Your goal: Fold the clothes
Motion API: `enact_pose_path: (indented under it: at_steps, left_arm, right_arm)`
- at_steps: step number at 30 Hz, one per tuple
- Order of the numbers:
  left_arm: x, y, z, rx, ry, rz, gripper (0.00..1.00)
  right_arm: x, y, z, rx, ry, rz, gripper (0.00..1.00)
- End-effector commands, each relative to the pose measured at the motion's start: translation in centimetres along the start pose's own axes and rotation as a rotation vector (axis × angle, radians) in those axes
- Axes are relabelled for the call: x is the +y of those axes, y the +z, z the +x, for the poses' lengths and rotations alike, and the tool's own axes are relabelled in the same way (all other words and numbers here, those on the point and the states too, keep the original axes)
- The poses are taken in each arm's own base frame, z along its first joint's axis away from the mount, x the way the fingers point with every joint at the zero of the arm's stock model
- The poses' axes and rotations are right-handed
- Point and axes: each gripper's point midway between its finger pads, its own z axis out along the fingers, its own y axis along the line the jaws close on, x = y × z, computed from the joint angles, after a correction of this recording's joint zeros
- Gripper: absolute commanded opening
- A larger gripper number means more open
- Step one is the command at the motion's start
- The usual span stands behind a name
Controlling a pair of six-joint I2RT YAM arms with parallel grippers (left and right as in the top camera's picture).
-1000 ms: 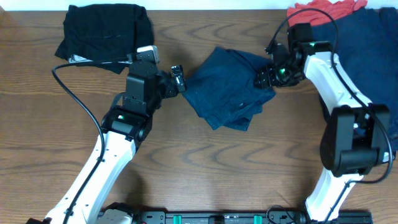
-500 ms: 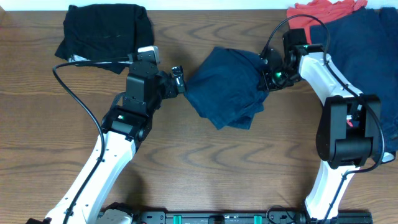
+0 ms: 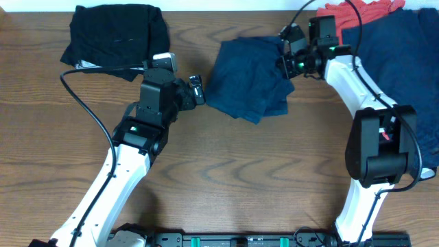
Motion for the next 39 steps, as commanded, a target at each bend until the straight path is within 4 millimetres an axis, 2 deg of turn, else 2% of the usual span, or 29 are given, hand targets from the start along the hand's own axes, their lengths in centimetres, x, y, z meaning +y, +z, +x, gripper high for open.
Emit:
enact_pose_path:
  at_steps: [1, 12, 15, 17, 18, 19, 20, 24, 28, 36, 39]
  left_arm:
    - [0.1, 0.2, -0.3, -0.002, 0.026, -0.008, 0.98]
    - [0.0, 0.2, -0.3, -0.001, 0.042, -0.006, 0.98]
    - [0.0, 0.2, -0.2, -0.001, 0.046, -0.005, 0.98]
    - [0.0, 0.2, -0.2, 0.000, 0.046, -0.005, 0.98]
    - [0.0, 0.2, -0.2, 0.000, 0.046, -0.005, 0.98]
    - [0.0, 0.2, -0.2, 0.000, 0.046, -0.005, 0.98]
    - [0.0, 0.2, -0.2, 0.000, 0.046, -0.005, 0.98]
    - [0.0, 0.2, -0.2, 0.000, 0.046, -0.005, 0.98]
    - [0.0, 0.2, -0.2, 0.000, 0.046, -0.005, 0.98]
    - [0.2, 0.2, 0.1, 0.014, 0.047, -0.012, 0.98]
    - [0.3, 0.2, 0.3, 0.023, 0.048, -0.016, 0.98]
  right_arm:
    - [2.3, -1.5, -3.6, -0.102, -0.096, -0.019, 0.01]
    - [3.9, -2.8, -10.4, -0.369, -0.249, -0.022, 0.01]
    - [3.4, -2.0, -11.4, -0.409, -0.273, 0.045, 0.01]
    - [3.1, -0.7, -11.6, -0.426, -0.283, 0.067, 0.01]
    - [2.9, 0.0, -11.7, -0.437, -0.288, 0.071, 0.18]
    - [2.7, 0.6, -11.8, -0.452, -0.293, 0.077, 0.68]
    - [2.5, 1.0, -11.9, -0.464, -0.285, 0.084, 0.99]
    - [0.1, 0.4, -12.9, -0.514, -0.163, 0.163, 0.99]
    - [-0.1, -0.6, -12.5, -0.473, -0.114, 0.133, 0.99]
    - [0.3, 0.8, -6.7, -0.200, -0.026, 0.092, 0.99]
    - [-0.2, 1.9, -5.6, -0.166, -0.041, 0.101, 0.99]
